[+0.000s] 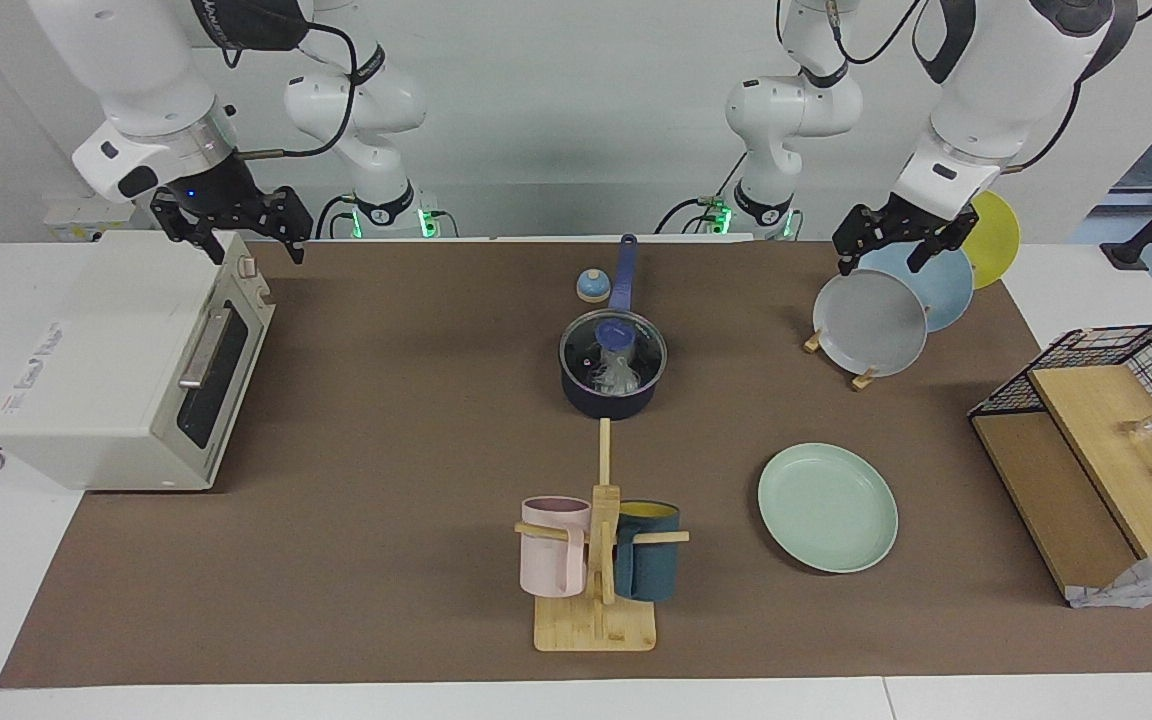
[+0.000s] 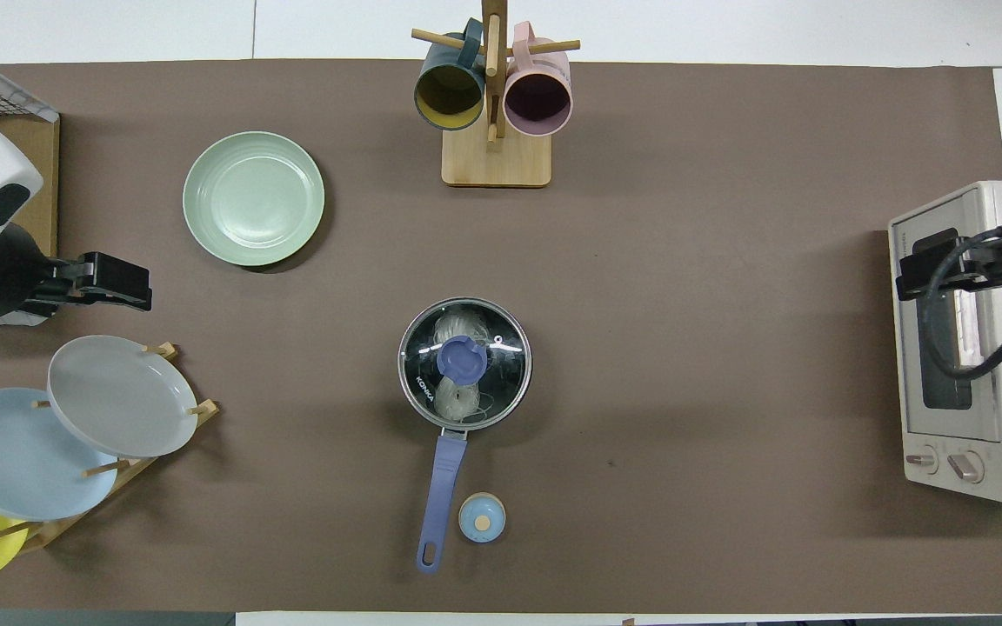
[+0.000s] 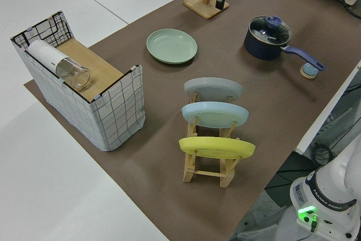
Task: Transfer vermicelli from pot to plate
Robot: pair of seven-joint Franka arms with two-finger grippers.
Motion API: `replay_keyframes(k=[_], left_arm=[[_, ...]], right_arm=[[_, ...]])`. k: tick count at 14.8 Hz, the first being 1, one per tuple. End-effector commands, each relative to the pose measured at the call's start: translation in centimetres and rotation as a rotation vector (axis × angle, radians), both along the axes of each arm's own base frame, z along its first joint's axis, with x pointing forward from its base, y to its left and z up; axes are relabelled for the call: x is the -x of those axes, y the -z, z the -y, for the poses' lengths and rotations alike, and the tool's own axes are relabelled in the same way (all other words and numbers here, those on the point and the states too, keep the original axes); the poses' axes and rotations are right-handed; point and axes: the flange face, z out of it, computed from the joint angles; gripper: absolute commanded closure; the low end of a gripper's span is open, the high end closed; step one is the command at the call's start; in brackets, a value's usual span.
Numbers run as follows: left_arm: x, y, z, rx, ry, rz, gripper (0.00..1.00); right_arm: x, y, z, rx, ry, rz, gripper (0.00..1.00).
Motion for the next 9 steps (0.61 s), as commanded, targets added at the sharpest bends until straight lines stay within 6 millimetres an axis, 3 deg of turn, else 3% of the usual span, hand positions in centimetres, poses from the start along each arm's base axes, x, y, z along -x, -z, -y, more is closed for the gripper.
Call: replay_keyframes(k=[1, 9], left_arm=[[0.6, -0.4, -0.4, -0.021, -0.002, 0.007, 0.00], [0.6, -0.4, -0.4, -0.021, -0.002, 0.007, 0.00]], right_arm=[[0.2, -0.3, 0.1, -0.022, -0.020, 0.008, 0.00], [0.2, 0.0, -1.2, -0.027, -0.011, 0.001, 0.00]])
